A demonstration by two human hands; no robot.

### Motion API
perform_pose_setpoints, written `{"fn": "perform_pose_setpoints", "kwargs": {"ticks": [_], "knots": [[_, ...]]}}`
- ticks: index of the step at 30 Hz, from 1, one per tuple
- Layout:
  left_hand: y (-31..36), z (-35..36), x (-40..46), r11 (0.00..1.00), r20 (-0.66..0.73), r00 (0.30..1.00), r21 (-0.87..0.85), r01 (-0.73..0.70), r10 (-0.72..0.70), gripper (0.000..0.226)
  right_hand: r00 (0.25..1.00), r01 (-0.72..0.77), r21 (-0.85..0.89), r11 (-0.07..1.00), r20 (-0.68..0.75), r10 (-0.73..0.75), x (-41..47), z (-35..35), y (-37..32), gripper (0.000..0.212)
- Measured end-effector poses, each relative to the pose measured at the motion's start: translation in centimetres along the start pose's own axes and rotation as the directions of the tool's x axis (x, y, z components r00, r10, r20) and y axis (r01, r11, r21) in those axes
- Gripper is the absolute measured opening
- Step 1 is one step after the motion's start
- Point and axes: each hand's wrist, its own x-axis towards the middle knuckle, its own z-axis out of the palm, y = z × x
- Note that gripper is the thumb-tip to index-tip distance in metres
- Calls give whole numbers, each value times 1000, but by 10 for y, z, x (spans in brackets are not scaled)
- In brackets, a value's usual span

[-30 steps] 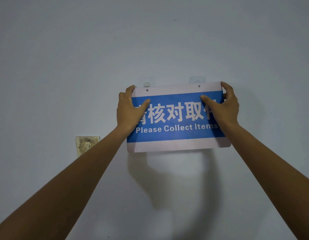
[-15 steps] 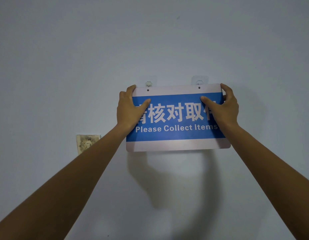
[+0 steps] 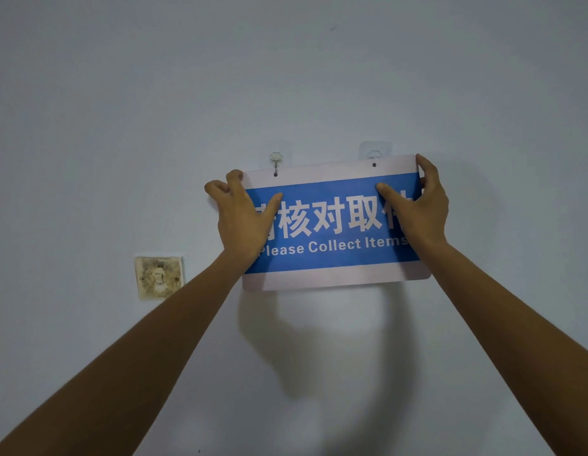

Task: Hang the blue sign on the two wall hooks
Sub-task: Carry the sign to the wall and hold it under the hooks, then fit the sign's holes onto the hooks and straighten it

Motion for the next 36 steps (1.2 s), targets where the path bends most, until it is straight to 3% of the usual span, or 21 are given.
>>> {"fn": "perform_pose_setpoints", "kwargs": {"ticks": [8,12,14,16,19,22,24,27,30,32,34,36], "knots": [[2,1,-2,990,-29,999,138,18,-14,74,1000,4,89,996,-17,-2,-15,5,12,80],[14,0,-3,930,-71,996,366,-15,44,73,999,24,107,994,-29,-21,-18,6,17,79],[28,-4,1,905,-63,984,407,-126,165,67,999,43,106,993,-32,-40,-17,6,15,79],[48,-1,7,889,35,947,333,-314,321,53,998,60,98,993,-33,-57,-13,4,15,79],[84,15,11,782,201,803,191,-594,561,36,997,72,74,995,-28,-70,-8,2,15,80],[106,36,14,687,323,690,144,-712,648,34,996,80,44,996,-28,-79,-5,1,15,80],[111,48,18,683,395,665,117,-721,634,35,996,86,36,996,-25,-85,-4,2,16,80],[114,60,23,765,467,685,27,-643,559,33,994,109,36,993,-15,-109,-4,1,16,78],[114,64,24,842,480,723,-65,-535,497,26,995,90,126,988,27,-94,-4,-8,13,55],[112,66,24,860,495,727,-86,-503,475,24,998,3,228,974,62,-18,5,-17,12,27],[110,67,24,864,509,724,-86,-495,465,24,984,-158,334,929,135,118,19,-26,10,29],[109,69,23,864,501,727,-91,-496,470,24,956,-214,330,919,263,128,29,-31,9,28]]}}
